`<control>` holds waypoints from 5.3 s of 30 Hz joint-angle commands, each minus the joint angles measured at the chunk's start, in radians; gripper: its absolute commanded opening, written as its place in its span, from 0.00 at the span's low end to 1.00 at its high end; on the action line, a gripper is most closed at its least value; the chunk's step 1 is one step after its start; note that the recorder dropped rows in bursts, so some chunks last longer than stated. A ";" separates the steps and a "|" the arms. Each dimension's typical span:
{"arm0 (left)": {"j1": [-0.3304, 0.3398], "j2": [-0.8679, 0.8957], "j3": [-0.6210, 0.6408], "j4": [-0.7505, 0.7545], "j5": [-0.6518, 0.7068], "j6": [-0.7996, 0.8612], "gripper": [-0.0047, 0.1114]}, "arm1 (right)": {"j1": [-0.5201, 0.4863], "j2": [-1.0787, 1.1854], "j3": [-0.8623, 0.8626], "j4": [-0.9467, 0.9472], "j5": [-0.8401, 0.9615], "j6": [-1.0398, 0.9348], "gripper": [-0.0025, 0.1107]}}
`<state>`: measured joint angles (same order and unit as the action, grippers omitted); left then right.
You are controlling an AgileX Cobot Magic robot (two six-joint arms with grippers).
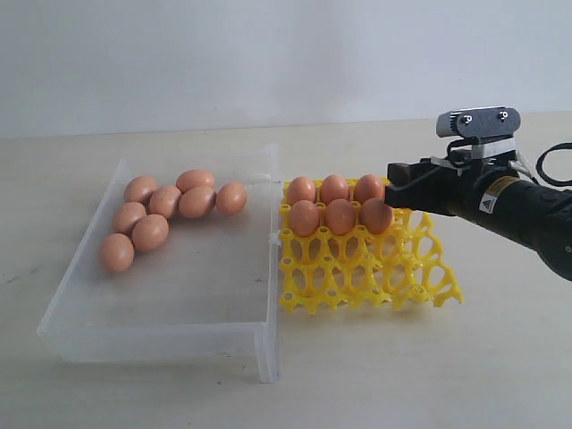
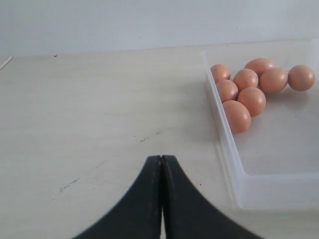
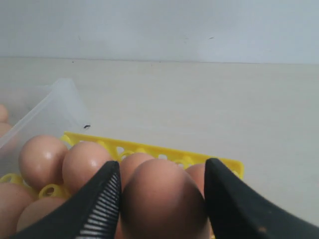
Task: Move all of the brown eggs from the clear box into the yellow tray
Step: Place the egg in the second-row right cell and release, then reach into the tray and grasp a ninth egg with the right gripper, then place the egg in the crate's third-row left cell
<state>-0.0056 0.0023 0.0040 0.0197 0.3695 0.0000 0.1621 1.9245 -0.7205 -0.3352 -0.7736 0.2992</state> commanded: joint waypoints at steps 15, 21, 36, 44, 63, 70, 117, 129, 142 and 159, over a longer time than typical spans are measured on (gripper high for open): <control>-0.005 -0.002 -0.004 -0.004 -0.008 0.000 0.04 | -0.006 0.020 -0.019 -0.016 -0.021 0.044 0.49; -0.005 -0.002 -0.004 -0.004 -0.008 0.000 0.04 | -0.006 0.005 -0.019 -0.028 -0.021 0.044 0.49; -0.005 -0.002 -0.004 -0.004 -0.008 0.000 0.04 | 0.338 -0.168 -0.467 -0.891 0.527 1.226 0.48; -0.005 -0.002 -0.004 -0.004 -0.008 0.000 0.04 | 0.476 -0.017 -0.703 -0.949 0.480 1.214 0.48; -0.005 -0.002 -0.004 -0.004 -0.008 0.000 0.04 | 0.626 0.510 -1.411 0.540 1.612 0.149 0.50; -0.005 -0.002 -0.004 -0.004 -0.008 0.000 0.04 | 0.626 0.616 -1.535 0.455 1.591 0.294 0.51; -0.005 -0.002 -0.004 -0.004 -0.008 0.000 0.04 | 0.370 -0.100 -0.052 0.186 0.317 -0.253 0.02; -0.005 -0.002 -0.004 -0.004 -0.008 0.000 0.04 | 0.353 -0.010 -0.054 0.144 0.246 -0.175 0.15; -0.005 -0.002 -0.004 -0.004 -0.008 0.000 0.04 | 0.353 -0.005 -0.054 0.089 0.233 -0.131 0.53; -0.005 -0.002 -0.004 -0.004 -0.008 0.000 0.04 | 0.518 -0.096 -0.512 0.195 1.106 -0.061 0.50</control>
<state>-0.0056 0.0023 0.0040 0.0197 0.3695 0.0000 0.6346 1.7840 -1.1146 -0.2159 0.1676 0.2457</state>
